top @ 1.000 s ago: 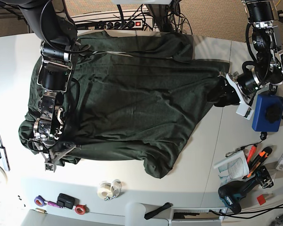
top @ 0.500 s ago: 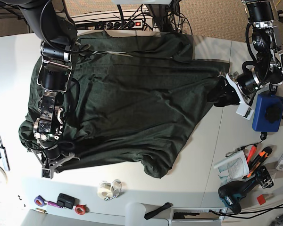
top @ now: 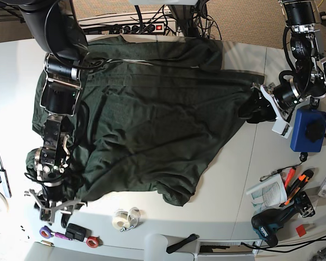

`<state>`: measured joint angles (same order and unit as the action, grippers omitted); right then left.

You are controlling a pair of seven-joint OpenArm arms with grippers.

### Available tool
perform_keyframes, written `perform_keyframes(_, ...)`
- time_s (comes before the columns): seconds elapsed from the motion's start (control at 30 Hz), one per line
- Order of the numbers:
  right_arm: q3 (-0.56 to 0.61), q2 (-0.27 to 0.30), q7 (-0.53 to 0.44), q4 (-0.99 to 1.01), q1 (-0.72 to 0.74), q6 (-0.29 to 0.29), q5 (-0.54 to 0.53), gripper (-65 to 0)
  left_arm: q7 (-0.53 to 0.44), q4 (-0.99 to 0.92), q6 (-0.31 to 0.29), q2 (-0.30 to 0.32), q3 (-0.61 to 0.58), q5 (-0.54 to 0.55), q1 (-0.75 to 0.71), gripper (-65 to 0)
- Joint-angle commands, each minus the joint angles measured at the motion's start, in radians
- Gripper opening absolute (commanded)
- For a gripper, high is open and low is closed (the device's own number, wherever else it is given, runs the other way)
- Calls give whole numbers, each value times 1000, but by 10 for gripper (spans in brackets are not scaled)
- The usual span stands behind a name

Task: Layout the t-shirt on the table in an organized manner, then fold the t-shirt properly
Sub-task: 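Pull the shirt side with the right gripper outward to widen it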

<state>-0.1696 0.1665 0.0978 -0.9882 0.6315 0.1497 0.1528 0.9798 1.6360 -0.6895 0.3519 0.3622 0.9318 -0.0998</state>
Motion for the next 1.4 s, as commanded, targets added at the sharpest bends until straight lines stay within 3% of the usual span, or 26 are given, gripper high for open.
perform_keyframes(0.0, -2, 11, -30, -18, 47, -5, -6, -360, -19, 16, -9, 14, 6, 25, 13, -418)
perform_keyframes(0.13, -2, 11, -16, -18, 56, -5, -6, -361, -19, 16, -9, 14, 6, 25, 8, -418)
perform_keyframes(0.27, -2, 18, 117, -18, 55, -7, -2, -381, -19, 16, -9, 14, 6, 24, 5, -418)
perform_keyframes(0.47, -3, 74, 303, -124, -26, -158, -2, -643, -20, 16, -9, 14, 7, 21, -3, -418)
perform_keyframes(0.63, -26, 114, 428, -354, -159, -331, -2, -650, -23, 16, -9, 14, 6, 22, -3, -418)
perform_keyframes(0.73, -115, 107, 457, -381, -195, -310, -20, -628, -23, 16, -9, 14, 7, 23, -3, -418)
perform_keyframes(0.87, -257, 92, 429, -312, -199, -204, -68, -391, -23, 16, -9, 14, 6, 26, -3, -418)
perform_keyframes(0.93, -317, 92, 380, -253, -198, -145, -125, -334, -23, 16, -9, 14, 6, 26, -3, -418)
perform_keyframes(1.03, -373, 95, 311, -156, -196, -81, -192, -334, -23, 16, -9, 14, 6, 26, -3, -418)
perform_keyframes(1.2, -386, 94, 248, 3, -150, 10, -198, -334, -27, 16, -9, 14, 6, 34, -3, -418)
perform_keyframes(1.37, -386, 93, 205, 103, -87, 23, -197, -334, -30, 16, -9, 14, 6, 33, -3, -418)
